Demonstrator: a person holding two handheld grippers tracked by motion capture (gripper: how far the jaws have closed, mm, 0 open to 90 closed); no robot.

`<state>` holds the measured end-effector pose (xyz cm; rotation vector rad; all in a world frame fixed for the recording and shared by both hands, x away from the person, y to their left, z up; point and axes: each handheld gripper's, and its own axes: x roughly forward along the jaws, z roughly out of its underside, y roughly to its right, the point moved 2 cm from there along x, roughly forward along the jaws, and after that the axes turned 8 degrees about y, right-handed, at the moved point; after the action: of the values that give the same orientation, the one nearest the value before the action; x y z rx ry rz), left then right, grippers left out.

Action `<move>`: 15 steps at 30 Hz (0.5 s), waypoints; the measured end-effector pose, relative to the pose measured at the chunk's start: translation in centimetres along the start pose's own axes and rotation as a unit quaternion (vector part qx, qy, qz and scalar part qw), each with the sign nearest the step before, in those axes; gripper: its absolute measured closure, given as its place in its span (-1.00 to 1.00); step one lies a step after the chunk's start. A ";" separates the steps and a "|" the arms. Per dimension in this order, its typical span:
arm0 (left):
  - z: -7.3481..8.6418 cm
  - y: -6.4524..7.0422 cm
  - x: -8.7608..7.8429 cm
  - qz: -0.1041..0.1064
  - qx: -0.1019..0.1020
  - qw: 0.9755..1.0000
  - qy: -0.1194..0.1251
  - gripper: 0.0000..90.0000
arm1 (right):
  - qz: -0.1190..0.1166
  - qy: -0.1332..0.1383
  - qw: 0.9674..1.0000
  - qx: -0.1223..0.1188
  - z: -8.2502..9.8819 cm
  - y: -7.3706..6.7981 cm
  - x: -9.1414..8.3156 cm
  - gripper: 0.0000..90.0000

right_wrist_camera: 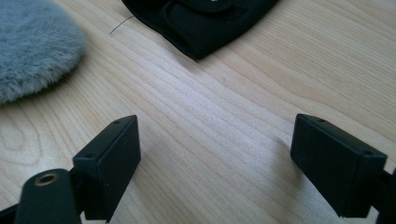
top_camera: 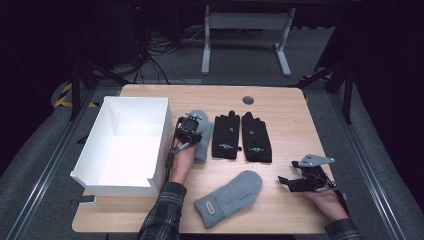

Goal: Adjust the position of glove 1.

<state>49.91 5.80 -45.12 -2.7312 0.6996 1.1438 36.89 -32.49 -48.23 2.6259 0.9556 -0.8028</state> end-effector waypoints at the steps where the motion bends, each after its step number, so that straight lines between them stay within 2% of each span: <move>1: -0.1 0.0 -0.2 0.002 -0.002 1.000 0.001 0.81 | 0.000 0.000 1.000 0.000 0.0 0.0 0.0 -0.64; 3: -0.3 0.2 -0.7 0.007 -0.001 1.000 0.006 0.81 | 0.000 0.000 1.000 0.000 0.0 0.0 0.0 -0.64; 8: -0.9 1.1 -2.3 0.027 0.017 0.999 0.021 0.81 | 0.000 0.000 1.000 0.000 0.0 0.0 0.0 -0.64; 10: -0.9 1.3 -2.5 0.033 0.021 0.999 0.021 0.81 | 0.000 0.000 1.000 0.000 0.0 0.0 0.0 -0.64; 12: -1.0 1.9 -3.2 0.051 0.036 0.998 0.018 0.81 | 0.001 0.000 1.000 0.001 0.0 0.0 0.0 -0.64; 15: -1.0 2.4 -3.8 0.061 0.047 0.997 0.019 0.81 | 0.001 0.000 1.000 0.000 0.0 0.0 0.0 -0.64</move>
<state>47.18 4.84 -41.57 -2.6696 0.9124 1.0550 36.88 -32.47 -48.23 2.6268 0.9531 -0.8031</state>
